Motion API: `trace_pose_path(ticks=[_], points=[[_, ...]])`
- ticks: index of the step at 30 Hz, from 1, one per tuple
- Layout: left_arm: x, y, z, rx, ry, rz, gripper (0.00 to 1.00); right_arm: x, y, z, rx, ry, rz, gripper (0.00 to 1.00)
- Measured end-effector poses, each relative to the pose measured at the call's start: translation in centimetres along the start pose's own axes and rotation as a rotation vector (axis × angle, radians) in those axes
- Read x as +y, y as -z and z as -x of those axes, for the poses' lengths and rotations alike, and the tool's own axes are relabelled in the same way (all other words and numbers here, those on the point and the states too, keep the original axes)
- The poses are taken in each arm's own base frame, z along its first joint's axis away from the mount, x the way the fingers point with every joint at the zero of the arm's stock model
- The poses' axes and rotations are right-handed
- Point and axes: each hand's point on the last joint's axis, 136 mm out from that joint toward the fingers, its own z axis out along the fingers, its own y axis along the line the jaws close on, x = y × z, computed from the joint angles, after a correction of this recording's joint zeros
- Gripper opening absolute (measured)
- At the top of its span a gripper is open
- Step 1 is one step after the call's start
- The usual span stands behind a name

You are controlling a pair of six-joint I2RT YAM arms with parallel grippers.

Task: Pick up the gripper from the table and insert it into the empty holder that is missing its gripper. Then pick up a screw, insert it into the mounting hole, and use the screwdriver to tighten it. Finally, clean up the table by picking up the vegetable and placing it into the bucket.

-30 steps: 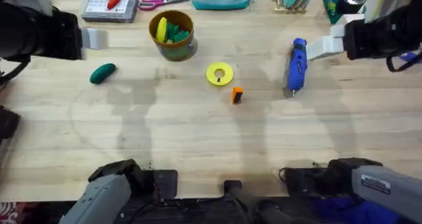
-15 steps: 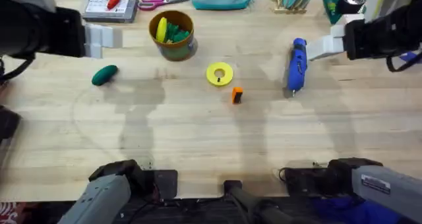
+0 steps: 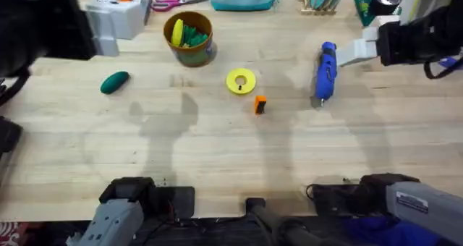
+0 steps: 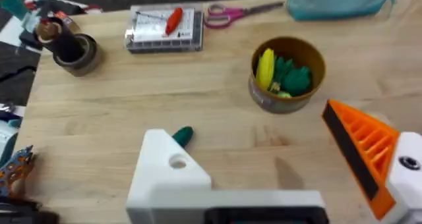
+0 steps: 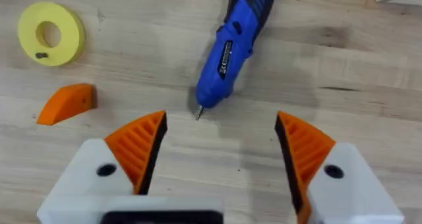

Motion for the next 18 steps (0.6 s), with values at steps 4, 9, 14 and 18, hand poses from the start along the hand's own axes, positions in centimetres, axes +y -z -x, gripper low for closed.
trace_pose_path(ticks=[4, 9, 14, 18], points=[[0.1, 2.7, 0.9, -0.085, 0.037, 0.007, 0.985, 0.0, 0.0, 0.0, 0.0, 0.0, 0.0, 0.996], [0.0, 4.7, 1.3, -0.149, 0.054, 0.005, 0.985, 0.0, 0.0, 0.0, 0.0, 0.0, 0.0, 0.997], [0.0, 5.0, 1.4, -0.159, 0.059, 0.003, 0.985, 0.0, 0.0, 0.0, 0.0, 0.0, 0.0, 0.997], [0.0, 5.0, 1.2, -0.153, 0.062, 0.007, 0.985, 0.0, 0.0, 0.0, 0.0, 0.0, 0.0, 0.997]])
